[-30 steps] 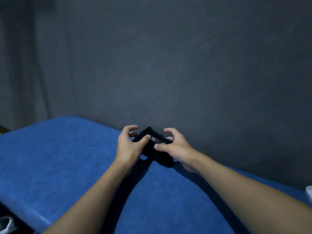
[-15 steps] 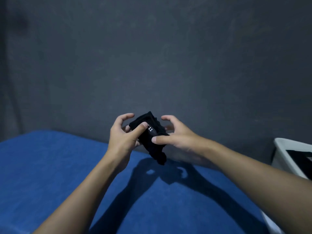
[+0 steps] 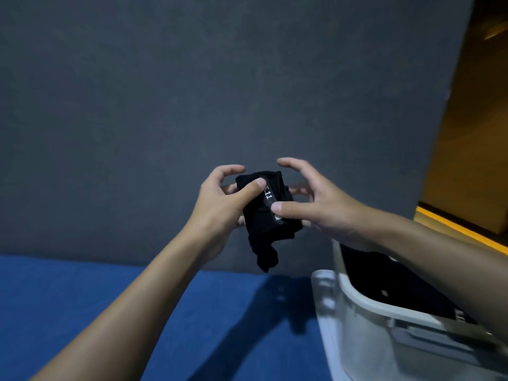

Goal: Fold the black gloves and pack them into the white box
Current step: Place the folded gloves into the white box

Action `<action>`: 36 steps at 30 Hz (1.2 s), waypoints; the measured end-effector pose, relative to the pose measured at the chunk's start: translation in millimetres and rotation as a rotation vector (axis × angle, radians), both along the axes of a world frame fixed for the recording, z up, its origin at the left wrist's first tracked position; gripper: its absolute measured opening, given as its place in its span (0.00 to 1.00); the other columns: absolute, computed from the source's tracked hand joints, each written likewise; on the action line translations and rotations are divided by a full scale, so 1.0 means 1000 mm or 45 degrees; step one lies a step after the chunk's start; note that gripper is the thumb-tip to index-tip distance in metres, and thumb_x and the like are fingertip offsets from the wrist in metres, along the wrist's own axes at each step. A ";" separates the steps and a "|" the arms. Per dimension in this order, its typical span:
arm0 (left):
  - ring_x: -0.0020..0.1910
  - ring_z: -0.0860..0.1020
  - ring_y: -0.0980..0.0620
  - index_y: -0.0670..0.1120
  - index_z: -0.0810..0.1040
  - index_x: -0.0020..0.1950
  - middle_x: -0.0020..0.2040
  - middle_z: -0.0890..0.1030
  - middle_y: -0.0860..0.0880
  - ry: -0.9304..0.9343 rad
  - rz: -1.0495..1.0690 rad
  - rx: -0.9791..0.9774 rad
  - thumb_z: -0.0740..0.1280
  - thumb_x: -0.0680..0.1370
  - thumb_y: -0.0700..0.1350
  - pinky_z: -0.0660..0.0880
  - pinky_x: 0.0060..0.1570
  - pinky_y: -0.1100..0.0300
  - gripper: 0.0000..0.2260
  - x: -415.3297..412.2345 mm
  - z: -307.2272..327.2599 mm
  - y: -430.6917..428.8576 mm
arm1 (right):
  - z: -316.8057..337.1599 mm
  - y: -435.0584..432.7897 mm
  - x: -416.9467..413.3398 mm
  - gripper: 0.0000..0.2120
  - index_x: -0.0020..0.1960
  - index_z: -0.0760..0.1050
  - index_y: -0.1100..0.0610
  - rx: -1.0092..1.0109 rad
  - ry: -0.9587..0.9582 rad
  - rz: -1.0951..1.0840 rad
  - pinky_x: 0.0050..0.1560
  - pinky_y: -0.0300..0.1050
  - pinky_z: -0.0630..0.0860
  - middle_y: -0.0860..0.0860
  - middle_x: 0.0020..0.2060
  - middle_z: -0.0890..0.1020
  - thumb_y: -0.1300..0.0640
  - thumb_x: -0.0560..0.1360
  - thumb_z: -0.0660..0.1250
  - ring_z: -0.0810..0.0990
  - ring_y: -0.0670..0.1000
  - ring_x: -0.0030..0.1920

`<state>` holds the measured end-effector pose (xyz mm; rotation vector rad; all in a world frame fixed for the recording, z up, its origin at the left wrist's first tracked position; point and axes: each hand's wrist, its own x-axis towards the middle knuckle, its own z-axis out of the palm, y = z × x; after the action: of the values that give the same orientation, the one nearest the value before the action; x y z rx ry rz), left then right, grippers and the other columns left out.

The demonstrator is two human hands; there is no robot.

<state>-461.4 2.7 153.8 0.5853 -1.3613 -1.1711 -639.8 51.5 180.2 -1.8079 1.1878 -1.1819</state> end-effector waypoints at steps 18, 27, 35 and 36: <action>0.38 0.76 0.53 0.48 0.76 0.52 0.45 0.78 0.48 -0.657 -0.102 -0.294 0.71 0.78 0.45 0.76 0.41 0.58 0.06 -0.151 0.000 0.007 | -0.004 0.064 -0.176 0.19 0.59 0.79 0.54 0.079 -0.059 -0.548 0.63 0.61 0.75 0.57 0.53 0.84 0.60 0.69 0.76 0.85 0.57 0.52; 0.55 0.76 0.56 0.58 0.77 0.47 0.52 0.78 0.55 -1.162 -0.047 -0.553 0.67 0.78 0.50 0.71 0.55 0.60 0.03 -0.160 -0.031 -0.003 | -0.027 0.064 -0.205 0.16 0.57 0.78 0.55 0.087 0.313 -0.743 0.36 0.27 0.72 0.46 0.56 0.75 0.56 0.71 0.76 0.78 0.44 0.48; 0.55 0.74 0.56 0.52 0.80 0.53 0.54 0.76 0.55 -1.201 -0.016 -0.609 0.66 0.79 0.47 0.70 0.56 0.60 0.05 -0.162 -0.036 -0.004 | -0.049 0.048 -0.219 0.20 0.59 0.77 0.49 0.134 0.801 -0.773 0.63 0.44 0.69 0.45 0.62 0.73 0.42 0.71 0.73 0.72 0.46 0.59; 0.56 0.74 0.56 0.52 0.80 0.53 0.55 0.76 0.55 -1.198 -0.015 -0.609 0.66 0.79 0.47 0.69 0.56 0.61 0.05 -0.162 -0.036 -0.005 | -0.051 0.046 -0.220 0.23 0.60 0.76 0.46 0.181 0.894 -0.786 0.67 0.49 0.65 0.43 0.63 0.73 0.37 0.69 0.72 0.71 0.48 0.63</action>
<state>-623.7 -1.8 117.7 0.8113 -2.3470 -0.5080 -860.0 97.3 129.0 -1.8551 2.2881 -0.7175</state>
